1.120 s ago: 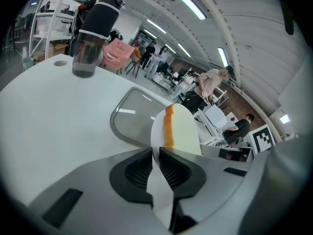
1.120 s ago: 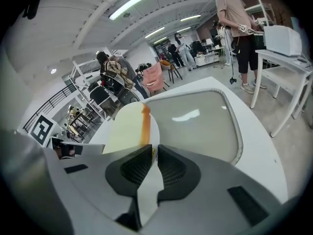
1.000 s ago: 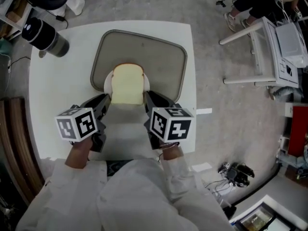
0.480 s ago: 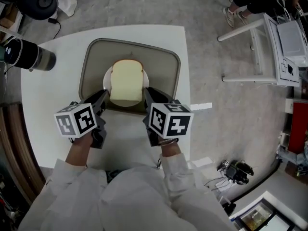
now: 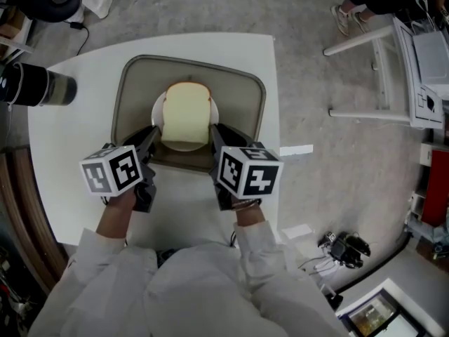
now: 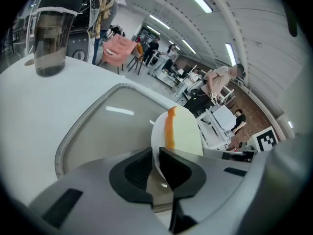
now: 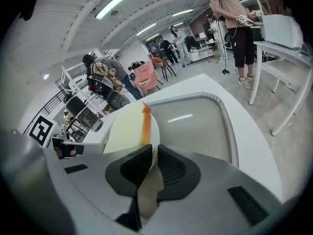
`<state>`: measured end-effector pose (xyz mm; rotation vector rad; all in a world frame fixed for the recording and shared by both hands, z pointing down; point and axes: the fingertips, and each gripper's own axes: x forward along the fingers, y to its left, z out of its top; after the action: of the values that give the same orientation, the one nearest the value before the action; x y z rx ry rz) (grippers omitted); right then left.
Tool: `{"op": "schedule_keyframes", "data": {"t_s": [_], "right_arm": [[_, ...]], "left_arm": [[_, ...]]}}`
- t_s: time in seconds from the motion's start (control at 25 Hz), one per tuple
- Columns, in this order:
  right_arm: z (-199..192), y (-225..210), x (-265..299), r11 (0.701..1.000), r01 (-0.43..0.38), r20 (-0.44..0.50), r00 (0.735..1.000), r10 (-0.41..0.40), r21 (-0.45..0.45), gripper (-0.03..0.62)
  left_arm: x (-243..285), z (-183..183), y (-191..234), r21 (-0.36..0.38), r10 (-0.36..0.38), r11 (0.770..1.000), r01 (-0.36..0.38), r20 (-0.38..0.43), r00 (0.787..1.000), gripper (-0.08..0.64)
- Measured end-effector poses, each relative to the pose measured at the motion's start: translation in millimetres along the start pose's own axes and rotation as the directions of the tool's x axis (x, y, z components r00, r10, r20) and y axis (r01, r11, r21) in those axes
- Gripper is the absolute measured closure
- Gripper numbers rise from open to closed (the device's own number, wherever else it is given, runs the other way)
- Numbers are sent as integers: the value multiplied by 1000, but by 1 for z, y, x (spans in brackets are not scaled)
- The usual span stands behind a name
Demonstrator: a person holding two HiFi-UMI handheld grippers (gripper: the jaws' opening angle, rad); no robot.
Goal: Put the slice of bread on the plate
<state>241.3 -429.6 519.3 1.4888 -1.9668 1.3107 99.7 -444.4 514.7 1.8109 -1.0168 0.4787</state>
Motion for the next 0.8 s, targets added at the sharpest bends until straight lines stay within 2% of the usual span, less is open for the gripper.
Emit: {"op": "schedule_keyframes", "data": {"t_s": [0.48, 0.68, 0.8], "right_arm": [[-4, 3, 9, 999, 3, -66, 998, -5, -37, 545], [-1, 0, 10, 997, 16, -61, 998, -21, -73, 545], [0, 0, 10, 997, 19, -58, 998, -23, -75, 545]], "left_arm": [[5, 0, 8, 16, 9, 1000, -8, -53, 999, 509], [7, -2, 8, 51, 16, 999, -13, -65, 998, 509], [6, -2, 9, 46, 13, 999, -10, -63, 998, 509]]}}
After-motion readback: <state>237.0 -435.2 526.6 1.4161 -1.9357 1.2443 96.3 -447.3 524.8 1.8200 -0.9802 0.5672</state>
